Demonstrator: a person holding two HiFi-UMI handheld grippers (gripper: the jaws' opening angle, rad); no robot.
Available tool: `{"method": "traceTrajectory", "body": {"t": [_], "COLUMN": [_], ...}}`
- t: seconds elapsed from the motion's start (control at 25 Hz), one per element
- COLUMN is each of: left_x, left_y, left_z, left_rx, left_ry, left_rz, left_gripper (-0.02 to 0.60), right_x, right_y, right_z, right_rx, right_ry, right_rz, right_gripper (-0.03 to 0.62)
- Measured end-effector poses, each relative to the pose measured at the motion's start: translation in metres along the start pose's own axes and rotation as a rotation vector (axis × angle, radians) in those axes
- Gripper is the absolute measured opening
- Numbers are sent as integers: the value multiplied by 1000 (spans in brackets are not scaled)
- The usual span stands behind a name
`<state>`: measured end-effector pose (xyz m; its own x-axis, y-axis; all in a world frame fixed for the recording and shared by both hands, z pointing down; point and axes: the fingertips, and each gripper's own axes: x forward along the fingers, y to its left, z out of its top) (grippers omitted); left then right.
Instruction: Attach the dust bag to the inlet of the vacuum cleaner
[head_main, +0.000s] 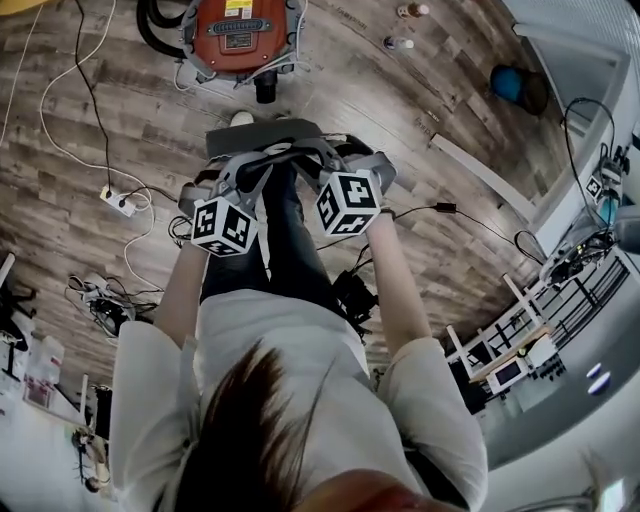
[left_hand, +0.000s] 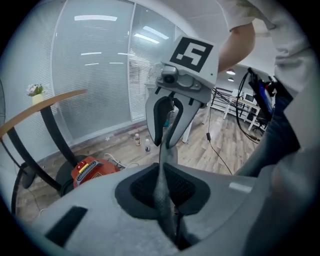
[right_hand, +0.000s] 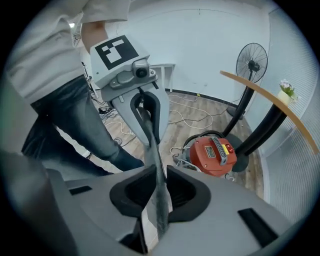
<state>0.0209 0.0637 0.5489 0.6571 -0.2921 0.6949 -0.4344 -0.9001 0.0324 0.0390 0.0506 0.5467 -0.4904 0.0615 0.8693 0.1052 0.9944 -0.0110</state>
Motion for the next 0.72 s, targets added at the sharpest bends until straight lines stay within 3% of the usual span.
{"method": "traceTrajectory", "body": {"t": [0.4, 0.72], "left_x": [71, 110], "left_y": [16, 38], "left_z": [-69, -112], "left_rx": [62, 37], "left_ry": [102, 170], "left_rz": [-22, -23], "left_gripper": [40, 41], "right_x": [85, 137], "right_y": [-9, -26], "right_z": [-48, -70], "right_rx": [22, 105], "right_ry": [51, 53], "right_rz": [11, -2], "right_gripper": [41, 40]}}
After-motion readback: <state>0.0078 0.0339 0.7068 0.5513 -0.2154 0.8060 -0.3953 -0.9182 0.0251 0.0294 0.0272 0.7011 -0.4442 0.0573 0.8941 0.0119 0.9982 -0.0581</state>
